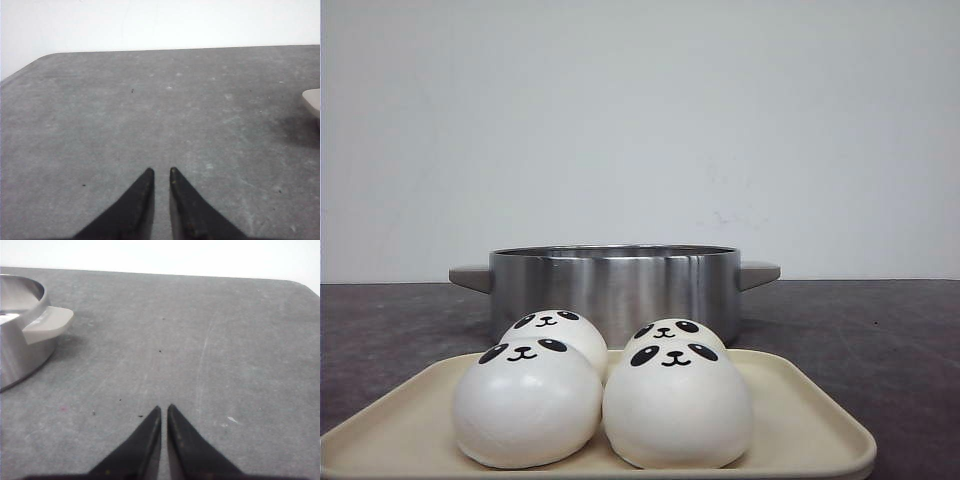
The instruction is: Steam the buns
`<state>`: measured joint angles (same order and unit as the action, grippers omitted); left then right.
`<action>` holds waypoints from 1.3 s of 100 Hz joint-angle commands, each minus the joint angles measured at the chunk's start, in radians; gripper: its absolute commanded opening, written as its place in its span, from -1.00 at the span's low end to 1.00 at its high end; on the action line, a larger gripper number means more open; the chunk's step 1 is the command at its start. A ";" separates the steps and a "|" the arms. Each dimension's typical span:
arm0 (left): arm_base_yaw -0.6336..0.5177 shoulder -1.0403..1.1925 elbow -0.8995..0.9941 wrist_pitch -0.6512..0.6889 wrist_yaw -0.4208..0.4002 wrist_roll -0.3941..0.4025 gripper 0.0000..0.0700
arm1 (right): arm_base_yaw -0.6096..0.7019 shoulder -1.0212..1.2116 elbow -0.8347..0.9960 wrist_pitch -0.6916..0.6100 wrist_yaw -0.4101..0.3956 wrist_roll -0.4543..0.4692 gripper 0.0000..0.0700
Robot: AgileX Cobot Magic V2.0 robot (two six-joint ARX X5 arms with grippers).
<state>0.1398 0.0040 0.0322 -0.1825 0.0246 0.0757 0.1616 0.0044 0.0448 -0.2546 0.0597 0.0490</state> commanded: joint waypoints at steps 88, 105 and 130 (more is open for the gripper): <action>0.001 -0.001 -0.018 -0.005 -0.001 -0.005 -0.95 | 0.000 -0.001 -0.006 0.016 0.000 -0.005 -0.96; 0.001 -0.001 -0.018 -0.005 -0.001 -0.005 -0.95 | 0.000 0.000 -0.006 0.036 0.000 -0.005 -0.96; 0.001 -0.001 -0.018 -0.005 -0.001 -0.005 -0.95 | 0.000 -0.001 -0.006 0.070 -0.011 0.014 -0.96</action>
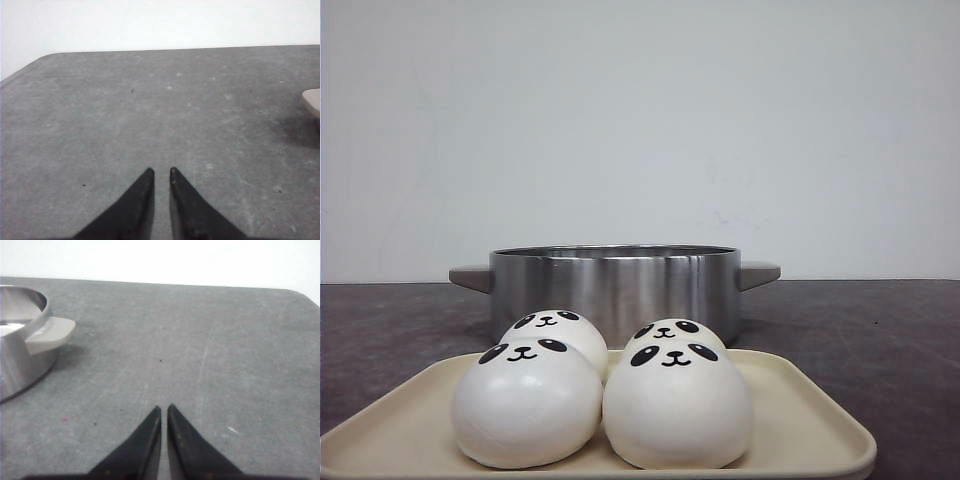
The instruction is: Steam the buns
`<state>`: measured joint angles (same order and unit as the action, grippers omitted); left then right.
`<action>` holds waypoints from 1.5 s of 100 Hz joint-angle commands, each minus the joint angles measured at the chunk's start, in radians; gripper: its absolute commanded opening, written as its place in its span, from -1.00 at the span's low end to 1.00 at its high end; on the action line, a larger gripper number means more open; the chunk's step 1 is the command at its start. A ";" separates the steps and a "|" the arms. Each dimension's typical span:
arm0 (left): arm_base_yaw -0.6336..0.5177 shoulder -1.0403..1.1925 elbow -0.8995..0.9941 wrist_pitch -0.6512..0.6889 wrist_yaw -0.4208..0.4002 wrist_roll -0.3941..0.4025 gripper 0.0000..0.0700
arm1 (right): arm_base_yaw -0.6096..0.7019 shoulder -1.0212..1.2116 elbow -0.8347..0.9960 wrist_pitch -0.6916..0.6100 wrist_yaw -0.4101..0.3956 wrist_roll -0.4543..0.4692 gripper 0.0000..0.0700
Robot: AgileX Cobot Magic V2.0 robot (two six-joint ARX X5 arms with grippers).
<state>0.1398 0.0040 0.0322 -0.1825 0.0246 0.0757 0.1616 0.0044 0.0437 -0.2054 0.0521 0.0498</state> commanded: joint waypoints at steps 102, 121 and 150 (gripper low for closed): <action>-0.001 -0.001 0.009 0.284 0.159 -0.780 -0.93 | 0.000 0.000 0.133 0.250 -0.212 0.310 -0.98; -0.001 0.026 0.097 0.212 0.391 -0.779 -0.96 | 0.000 0.021 0.267 0.059 -0.209 0.309 -0.98; -0.007 0.357 0.586 -0.196 0.414 -0.383 -0.96 | 0.000 0.359 0.723 -0.311 -0.203 0.082 -0.98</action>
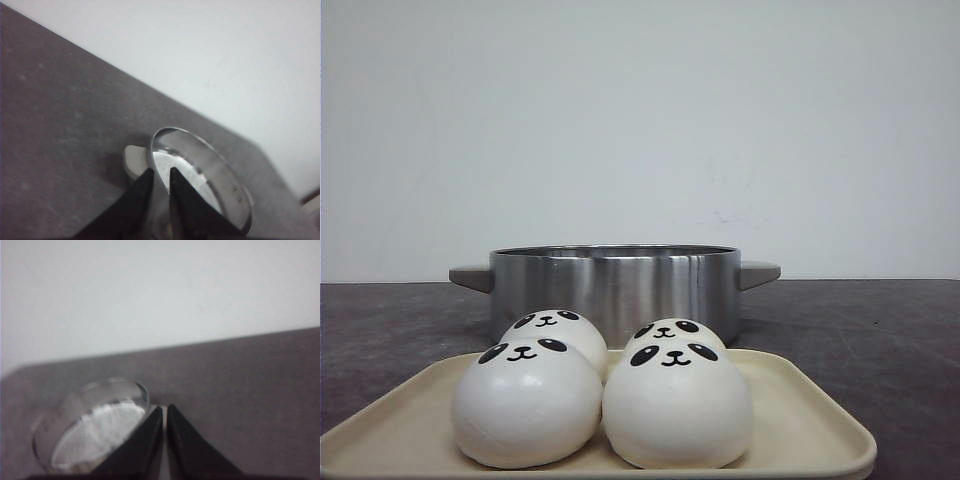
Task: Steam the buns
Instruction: 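Lower the right gripper onto the farther panda bun and grasp it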
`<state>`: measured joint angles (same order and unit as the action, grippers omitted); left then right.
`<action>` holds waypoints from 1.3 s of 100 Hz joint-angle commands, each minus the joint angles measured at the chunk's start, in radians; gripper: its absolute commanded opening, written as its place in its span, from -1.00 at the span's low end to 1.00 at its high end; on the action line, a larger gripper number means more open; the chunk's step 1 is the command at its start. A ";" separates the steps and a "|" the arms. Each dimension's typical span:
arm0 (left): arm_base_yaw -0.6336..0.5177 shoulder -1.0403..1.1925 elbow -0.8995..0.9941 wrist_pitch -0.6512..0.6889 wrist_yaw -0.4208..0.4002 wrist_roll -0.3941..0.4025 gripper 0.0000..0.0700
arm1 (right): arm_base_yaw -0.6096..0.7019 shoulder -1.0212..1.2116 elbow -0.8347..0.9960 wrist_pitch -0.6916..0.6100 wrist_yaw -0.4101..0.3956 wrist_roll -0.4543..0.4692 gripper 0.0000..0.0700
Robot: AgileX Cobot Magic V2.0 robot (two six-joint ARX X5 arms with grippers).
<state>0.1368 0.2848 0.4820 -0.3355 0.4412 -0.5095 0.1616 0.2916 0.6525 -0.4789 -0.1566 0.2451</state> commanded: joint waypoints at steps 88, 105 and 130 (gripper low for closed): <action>-0.246 0.371 0.510 -0.317 -0.090 0.386 0.79 | 0.275 0.549 0.388 -0.050 -0.119 0.089 0.75; -0.280 0.388 0.510 -0.385 -0.089 0.385 0.79 | 0.534 0.755 0.388 -0.098 0.040 0.181 0.74; -0.330 0.364 0.510 -0.391 -0.089 0.385 0.79 | 0.653 1.106 0.388 -0.132 0.053 0.260 0.43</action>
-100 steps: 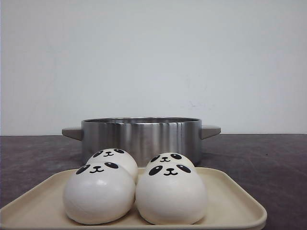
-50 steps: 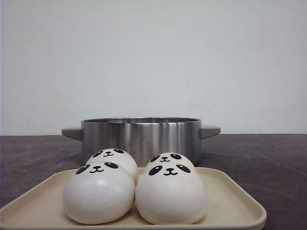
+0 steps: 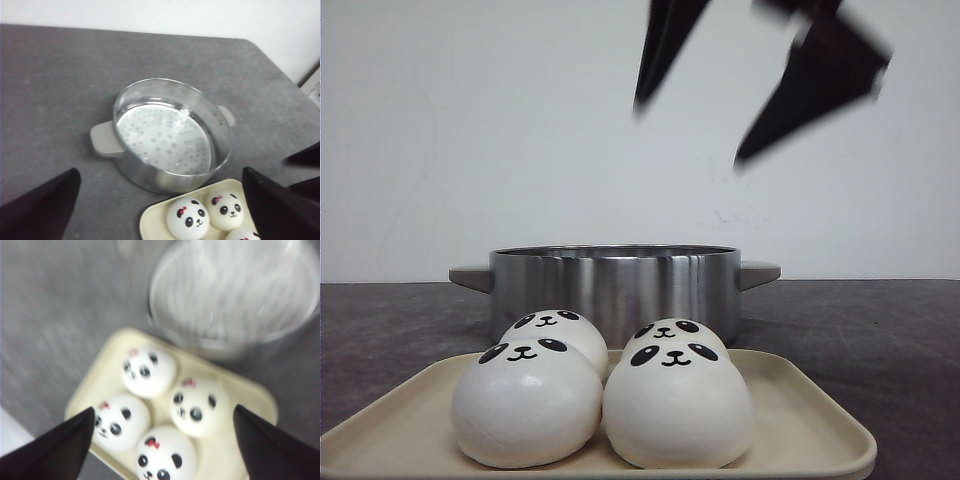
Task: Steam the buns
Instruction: 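Lower the right gripper onto the farther panda bun and grasp it, then lift the bun with the right gripper and lower it into the steel pot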
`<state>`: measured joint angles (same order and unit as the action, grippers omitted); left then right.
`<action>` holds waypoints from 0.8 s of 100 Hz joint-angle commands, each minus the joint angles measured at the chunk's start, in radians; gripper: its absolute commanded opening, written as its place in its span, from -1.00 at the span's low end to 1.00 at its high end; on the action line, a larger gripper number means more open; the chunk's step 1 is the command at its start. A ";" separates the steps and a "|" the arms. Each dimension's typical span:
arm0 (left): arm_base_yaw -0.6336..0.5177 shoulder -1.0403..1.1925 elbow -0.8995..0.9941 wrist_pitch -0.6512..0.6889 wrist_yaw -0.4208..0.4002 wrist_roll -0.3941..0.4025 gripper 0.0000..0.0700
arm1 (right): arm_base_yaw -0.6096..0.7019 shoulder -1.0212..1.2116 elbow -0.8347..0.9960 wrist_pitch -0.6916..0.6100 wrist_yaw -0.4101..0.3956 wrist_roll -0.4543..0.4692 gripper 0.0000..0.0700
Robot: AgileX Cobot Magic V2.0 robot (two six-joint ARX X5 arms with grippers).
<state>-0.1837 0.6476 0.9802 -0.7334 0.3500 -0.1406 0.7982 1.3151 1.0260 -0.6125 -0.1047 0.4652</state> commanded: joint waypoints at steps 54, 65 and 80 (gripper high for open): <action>-0.102 -0.008 0.011 -0.011 -0.003 0.016 0.79 | -0.014 0.411 0.014 0.115 0.029 0.118 -0.17; -0.114 -0.008 0.011 -0.008 -0.004 0.016 0.79 | -0.021 0.418 0.014 0.102 0.080 0.132 -1.00; -0.129 -0.008 0.011 -0.008 -0.013 0.016 0.79 | -0.011 0.352 0.019 0.111 0.083 0.129 -0.98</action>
<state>-0.3058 0.6353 0.9802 -0.7578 0.3420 -0.1406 0.7784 1.6897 1.0332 -0.4992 -0.0246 0.5838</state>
